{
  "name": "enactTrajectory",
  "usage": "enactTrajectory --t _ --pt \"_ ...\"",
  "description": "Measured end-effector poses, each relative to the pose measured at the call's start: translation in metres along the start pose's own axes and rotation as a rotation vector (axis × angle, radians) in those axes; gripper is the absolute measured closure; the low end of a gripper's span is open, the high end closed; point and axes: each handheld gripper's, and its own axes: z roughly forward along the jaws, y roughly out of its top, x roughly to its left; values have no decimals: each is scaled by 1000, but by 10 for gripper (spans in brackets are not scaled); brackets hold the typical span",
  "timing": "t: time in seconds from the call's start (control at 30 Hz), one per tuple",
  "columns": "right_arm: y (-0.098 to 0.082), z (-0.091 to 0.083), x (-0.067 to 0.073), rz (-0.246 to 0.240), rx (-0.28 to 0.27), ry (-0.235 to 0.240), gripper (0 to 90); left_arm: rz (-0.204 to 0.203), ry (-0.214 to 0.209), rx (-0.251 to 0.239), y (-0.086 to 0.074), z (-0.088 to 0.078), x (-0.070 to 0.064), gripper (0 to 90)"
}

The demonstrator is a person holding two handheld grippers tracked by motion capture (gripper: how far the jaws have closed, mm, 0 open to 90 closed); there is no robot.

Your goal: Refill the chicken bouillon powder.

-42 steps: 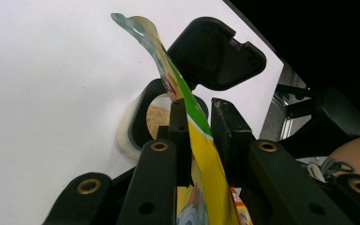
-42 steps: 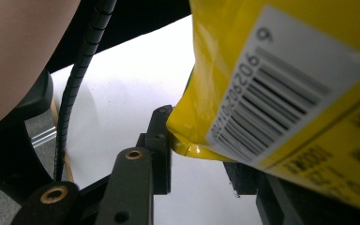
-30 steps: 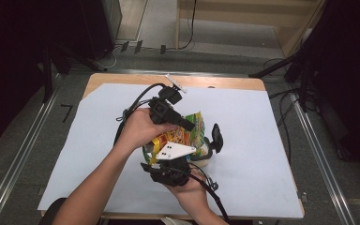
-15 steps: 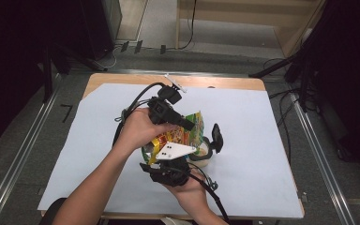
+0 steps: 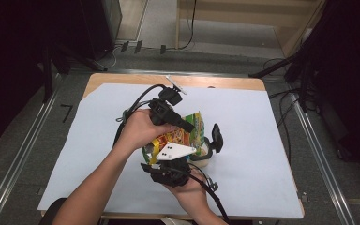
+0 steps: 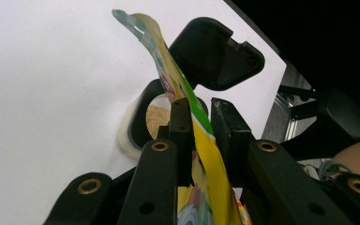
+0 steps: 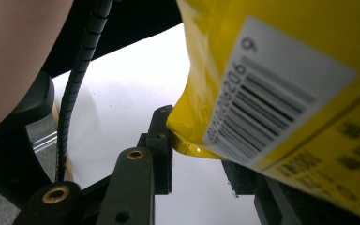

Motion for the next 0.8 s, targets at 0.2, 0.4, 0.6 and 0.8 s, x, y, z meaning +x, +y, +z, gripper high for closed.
enactTrajectory --t 0.2,0.4,0.6,0.8 --pt "1 0 0 -2 -8 9 688 -4 -3 -21 0 -4 0 781" --pt "1 0 -1 -3 -7 11 689 3 -4 -31 -1 -7 -2 762" --pt "2 -1 -4 9 -15 15 690 1 -5 -41 -1 -10 -4 740" --pt "3 -3 -4 28 -20 28 691 -1 1 -31 -1 -9 -4 757"
